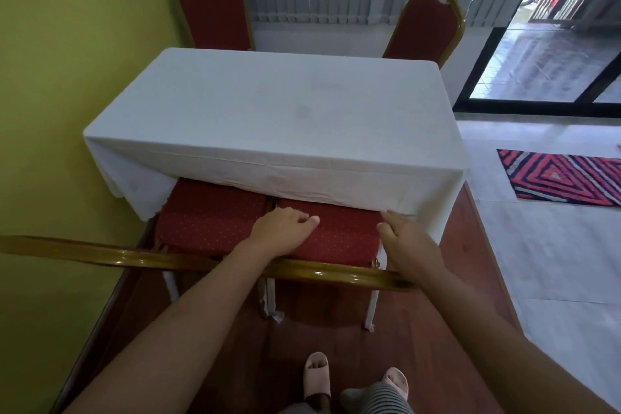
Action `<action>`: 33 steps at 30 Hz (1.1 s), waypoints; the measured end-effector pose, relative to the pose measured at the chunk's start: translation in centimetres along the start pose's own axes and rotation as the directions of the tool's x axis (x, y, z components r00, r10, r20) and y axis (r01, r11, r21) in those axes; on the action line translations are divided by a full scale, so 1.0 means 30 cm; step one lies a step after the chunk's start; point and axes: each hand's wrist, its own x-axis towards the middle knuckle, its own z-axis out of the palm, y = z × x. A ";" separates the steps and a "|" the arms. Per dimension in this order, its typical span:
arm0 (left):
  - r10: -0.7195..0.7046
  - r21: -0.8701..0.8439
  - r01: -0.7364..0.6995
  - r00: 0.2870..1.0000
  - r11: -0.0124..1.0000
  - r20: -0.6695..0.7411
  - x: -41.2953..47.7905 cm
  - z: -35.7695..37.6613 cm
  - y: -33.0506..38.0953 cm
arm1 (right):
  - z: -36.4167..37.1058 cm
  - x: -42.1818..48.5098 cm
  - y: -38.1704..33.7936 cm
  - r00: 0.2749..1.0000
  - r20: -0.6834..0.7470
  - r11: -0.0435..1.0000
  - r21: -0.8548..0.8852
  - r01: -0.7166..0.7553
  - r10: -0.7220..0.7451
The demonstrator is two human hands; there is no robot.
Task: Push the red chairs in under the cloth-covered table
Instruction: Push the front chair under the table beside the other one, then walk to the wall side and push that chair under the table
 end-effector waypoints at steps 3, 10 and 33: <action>0.002 0.098 -0.005 1.000 0.995 0.029 0.115 0.039 0.115 | -0.018 0.104 0.100 0.997 0.073 0.990 -0.143 -0.014 0.024; -0.004 0.274 -0.051 0.981 0.960 0.195 0.343 0.151 0.289 | -0.050 0.278 0.495 0.920 0.253 0.886 -0.432 -0.169 0.300; 0.018 0.270 -0.080 0.974 0.959 0.225 0.817 0.498 1.331 | -0.705 0.673 1.286 0.854 0.387 0.864 -0.487 -0.130 0.347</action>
